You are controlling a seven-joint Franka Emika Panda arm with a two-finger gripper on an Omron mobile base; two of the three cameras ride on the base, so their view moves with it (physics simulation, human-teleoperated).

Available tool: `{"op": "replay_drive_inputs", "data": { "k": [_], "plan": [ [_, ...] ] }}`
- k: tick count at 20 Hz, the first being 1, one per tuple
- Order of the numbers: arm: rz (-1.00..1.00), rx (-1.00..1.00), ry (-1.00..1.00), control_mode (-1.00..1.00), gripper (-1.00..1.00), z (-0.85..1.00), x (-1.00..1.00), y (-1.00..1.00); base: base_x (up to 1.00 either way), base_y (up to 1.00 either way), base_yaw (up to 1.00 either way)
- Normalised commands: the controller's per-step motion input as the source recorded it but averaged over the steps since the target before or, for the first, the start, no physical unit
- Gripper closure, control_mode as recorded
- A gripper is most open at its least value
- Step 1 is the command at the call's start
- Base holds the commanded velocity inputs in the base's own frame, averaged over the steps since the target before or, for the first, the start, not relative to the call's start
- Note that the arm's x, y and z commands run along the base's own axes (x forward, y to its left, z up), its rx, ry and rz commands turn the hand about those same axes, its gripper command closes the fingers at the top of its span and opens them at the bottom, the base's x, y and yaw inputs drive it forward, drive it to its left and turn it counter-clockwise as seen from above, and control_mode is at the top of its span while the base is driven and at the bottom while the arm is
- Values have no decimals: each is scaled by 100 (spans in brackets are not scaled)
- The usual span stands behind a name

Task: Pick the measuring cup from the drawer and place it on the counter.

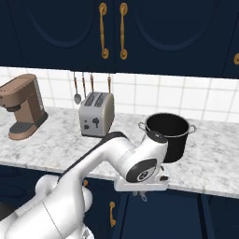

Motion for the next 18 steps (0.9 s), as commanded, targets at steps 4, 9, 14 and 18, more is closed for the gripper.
{"op": "replay_drive_inputs", "data": {
  "k": [4, 9, 14, 18],
  "plan": [
    [0, 0, 0, -100, 100, 37, 100, 92, 0, 0, 0],
    [0, 0, 0, -100, 100, 19, 100, 59, 0, 0, 0],
    [1, 0, 0, -100, 100, 0, 100, 18, 0, 0, 0],
    [0, 0, 0, -100, 100, -17, 76, 8, 0, 0, 0]
  ]
}}
